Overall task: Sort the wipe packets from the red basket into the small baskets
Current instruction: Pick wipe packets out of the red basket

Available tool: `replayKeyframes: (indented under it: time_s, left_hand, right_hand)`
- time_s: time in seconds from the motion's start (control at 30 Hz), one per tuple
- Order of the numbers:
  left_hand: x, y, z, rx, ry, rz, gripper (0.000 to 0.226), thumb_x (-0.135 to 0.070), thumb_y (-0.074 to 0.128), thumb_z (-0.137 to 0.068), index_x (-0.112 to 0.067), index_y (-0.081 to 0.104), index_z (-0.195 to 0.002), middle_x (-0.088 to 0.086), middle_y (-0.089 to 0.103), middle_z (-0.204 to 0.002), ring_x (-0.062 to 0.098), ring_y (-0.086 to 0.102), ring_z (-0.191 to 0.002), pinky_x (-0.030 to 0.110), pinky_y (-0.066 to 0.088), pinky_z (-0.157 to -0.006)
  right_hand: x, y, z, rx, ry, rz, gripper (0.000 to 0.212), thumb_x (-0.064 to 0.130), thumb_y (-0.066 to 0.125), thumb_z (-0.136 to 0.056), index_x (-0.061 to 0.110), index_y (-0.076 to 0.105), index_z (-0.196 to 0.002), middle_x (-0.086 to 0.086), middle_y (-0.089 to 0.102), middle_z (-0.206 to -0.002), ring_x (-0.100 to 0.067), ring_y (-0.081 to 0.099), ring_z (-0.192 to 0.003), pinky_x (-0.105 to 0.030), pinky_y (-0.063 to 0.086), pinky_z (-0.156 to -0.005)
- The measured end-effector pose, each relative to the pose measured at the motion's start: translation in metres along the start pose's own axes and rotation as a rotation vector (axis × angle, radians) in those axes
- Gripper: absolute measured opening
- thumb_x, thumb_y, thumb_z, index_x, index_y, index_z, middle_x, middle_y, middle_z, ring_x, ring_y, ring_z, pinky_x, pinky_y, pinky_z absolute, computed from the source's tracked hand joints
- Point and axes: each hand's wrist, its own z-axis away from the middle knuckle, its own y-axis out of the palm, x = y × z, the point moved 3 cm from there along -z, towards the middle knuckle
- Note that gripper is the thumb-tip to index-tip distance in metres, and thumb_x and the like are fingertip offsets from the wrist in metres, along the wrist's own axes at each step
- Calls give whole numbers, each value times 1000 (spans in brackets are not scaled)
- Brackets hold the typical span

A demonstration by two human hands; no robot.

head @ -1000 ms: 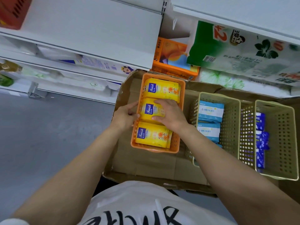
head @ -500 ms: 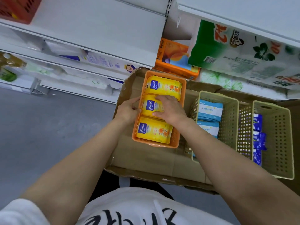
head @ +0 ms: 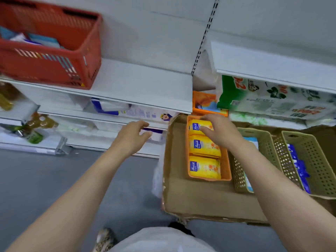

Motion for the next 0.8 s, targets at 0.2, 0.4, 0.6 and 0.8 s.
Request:
replayKeyframes:
  time_s: [0.2, 0.4, 0.6, 0.8]
  left_hand:
    - [84, -145, 61, -286, 204, -218, 42, -35, 60, -92, -19, 58, -130, 3, 58, -127, 26, 56, -116, 41, 47, -95]
    - [159, -231, 103, -464, 245, -289, 40, -30, 66, -90, -14, 62, -127, 10, 58, -128, 32, 56, -115, 44, 48, -94]
    - [211, -280, 86, -533, 192, -239, 38, -34, 62, -93, -15, 62, -126, 6, 58, -130, 28, 54, -118, 45, 46, -95]
    - [241, -328, -3, -510, 191, -292, 42, -30, 67, -89, -14, 62, -127, 7, 57, -132, 28, 53, -121, 45, 46, -100]
  right_hand:
    - [133, -21, 52, -375, -106, -95, 34, 25, 66, -91, 15, 64, -123, -4, 66, -123, -25, 58, -117, -35, 43, -97]
    - [251, 0, 61, -432, -174, -173, 39, 27, 68, -90, 19, 62, -128, -2, 60, -133, -21, 52, -124, -28, 36, -103]
    - [331, 12, 13, -340, -245, -179, 42, 37, 62, -93, 25, 58, -133, 5, 53, -141, -12, 43, -131, -24, 34, -104]
    - [388, 15, -93, -345, -280, -169, 44, 40, 60, -94, 28, 55, -136, 7, 49, -145, -12, 39, -134, -23, 32, -103]
